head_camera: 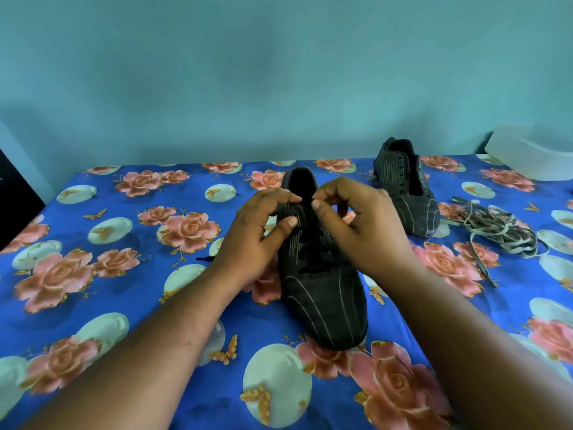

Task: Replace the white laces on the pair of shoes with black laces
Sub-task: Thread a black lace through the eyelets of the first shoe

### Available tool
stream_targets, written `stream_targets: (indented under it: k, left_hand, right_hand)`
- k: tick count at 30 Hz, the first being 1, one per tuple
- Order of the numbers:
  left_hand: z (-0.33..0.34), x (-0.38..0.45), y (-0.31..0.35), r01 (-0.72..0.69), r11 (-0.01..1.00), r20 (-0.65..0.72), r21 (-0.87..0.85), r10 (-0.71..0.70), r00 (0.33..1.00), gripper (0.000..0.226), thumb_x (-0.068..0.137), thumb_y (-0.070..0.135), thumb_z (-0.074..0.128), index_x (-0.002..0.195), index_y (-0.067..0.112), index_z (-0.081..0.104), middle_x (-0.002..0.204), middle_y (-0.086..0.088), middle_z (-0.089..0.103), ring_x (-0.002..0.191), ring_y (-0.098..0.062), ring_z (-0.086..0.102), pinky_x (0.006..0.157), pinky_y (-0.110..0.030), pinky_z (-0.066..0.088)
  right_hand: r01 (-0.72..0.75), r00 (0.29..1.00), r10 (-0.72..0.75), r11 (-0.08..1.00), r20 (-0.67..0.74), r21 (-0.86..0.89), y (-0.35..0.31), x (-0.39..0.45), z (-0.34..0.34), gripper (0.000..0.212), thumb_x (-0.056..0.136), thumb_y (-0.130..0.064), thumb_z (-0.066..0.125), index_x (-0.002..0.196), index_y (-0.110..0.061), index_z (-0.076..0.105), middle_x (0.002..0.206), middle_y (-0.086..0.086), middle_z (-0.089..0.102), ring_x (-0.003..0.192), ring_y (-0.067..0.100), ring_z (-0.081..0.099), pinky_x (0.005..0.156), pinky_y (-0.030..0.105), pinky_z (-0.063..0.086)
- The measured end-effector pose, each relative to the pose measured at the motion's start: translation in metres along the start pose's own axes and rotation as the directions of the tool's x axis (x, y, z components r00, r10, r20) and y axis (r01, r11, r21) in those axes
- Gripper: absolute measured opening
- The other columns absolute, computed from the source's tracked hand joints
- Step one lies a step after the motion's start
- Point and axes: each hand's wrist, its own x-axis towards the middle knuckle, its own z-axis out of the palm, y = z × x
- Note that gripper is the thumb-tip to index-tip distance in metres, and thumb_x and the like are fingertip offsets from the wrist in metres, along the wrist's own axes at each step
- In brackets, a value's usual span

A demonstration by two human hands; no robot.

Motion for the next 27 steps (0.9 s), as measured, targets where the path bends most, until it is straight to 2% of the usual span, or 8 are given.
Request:
stream_targets:
  k: [1,3,7,10,15,21,27]
  left_hand:
    - [-0.001,0.000,0.001,-0.001,1.000,-0.003,-0.008,0.001,1.000,0.028,0.096,0.027,0.062,0.123,0.036,0.061,0.133,0.018,0.056,0.117,-0.006,0.056,0.093,-0.029,0.045]
    - [-0.001,0.000,0.002,-0.004,1.000,-0.007,-0.020,0.004,1.000,0.028,0.095,0.027,0.062,0.122,0.036,0.061,0.132,0.019,0.056,0.115,-0.007,0.058,0.091,-0.029,0.046]
    - [-0.002,0.000,0.003,0.000,0.999,-0.010,-0.044,-0.001,1.000,0.027,0.094,0.025,0.063,0.120,0.034,0.061,0.127,0.020,0.058,0.110,-0.010,0.059,0.090,-0.036,0.053]
    - [-0.004,0.000,0.002,-0.004,0.999,0.004,-0.046,0.004,1.000,0.027,0.095,0.023,0.062,0.120,0.033,0.061,0.126,0.022,0.058,0.112,-0.011,0.058,0.093,-0.043,0.054]
    - [-0.001,-0.002,0.005,0.016,0.997,0.041,-0.080,-0.013,0.999,0.028,0.096,0.025,0.061,0.123,0.032,0.061,0.131,0.018,0.057,0.113,-0.016,0.057,0.088,-0.044,0.056]
    - [0.000,-0.003,0.001,0.043,0.993,0.045,-0.108,-0.038,0.998,0.027,0.096,0.026,0.062,0.122,0.031,0.061,0.130,0.017,0.059,0.112,-0.018,0.057,0.088,-0.050,0.056]
    - [-0.003,-0.002,0.001,0.054,0.989,0.057,-0.137,-0.047,0.997,0.025,0.097,0.022,0.063,0.122,0.026,0.062,0.131,0.015,0.059,0.111,-0.015,0.057,0.088,-0.044,0.057]
  right_hand:
    - [0.036,0.999,-0.036,0.989,0.004,-0.141,0.002,0.000,0.003,0.004,0.093,-0.030,0.065,0.094,-0.028,0.068,0.077,-0.012,0.066,0.075,0.012,0.060,0.084,0.031,0.036]
    - [0.050,0.999,-0.048,0.963,0.015,-0.263,0.007,-0.001,0.005,0.006,0.090,-0.034,0.065,0.093,-0.031,0.069,0.071,-0.013,0.063,0.074,0.013,0.059,0.084,0.031,0.031]
    - [0.033,0.999,-0.033,0.957,0.005,-0.289,0.009,-0.002,0.003,0.006,0.087,-0.033,0.065,0.091,-0.032,0.069,0.067,-0.010,0.062,0.072,0.018,0.060,0.083,0.035,0.033]
    - [0.070,0.997,-0.071,0.947,0.008,-0.313,0.008,-0.001,0.004,0.005,0.088,-0.033,0.065,0.090,-0.031,0.069,0.068,-0.010,0.063,0.074,0.019,0.062,0.082,0.033,0.031]
    - [0.130,0.988,-0.147,0.944,-0.034,-0.302,-0.001,-0.003,0.009,0.008,0.089,-0.034,0.066,0.092,-0.029,0.072,0.084,-0.011,0.067,0.084,0.019,0.061,0.080,0.036,0.034]
    - [-0.020,1.000,0.024,0.948,0.009,-0.319,0.001,-0.002,0.014,0.019,0.088,-0.045,0.055,0.089,-0.032,0.069,0.085,-0.008,0.061,0.089,0.022,0.061,0.083,0.038,0.033]
    - [-0.036,0.996,0.062,0.928,0.060,-0.372,0.000,-0.002,0.015,0.016,0.088,-0.044,0.057,0.089,-0.035,0.071,0.083,-0.011,0.059,0.096,0.026,0.056,0.082,0.037,0.028]
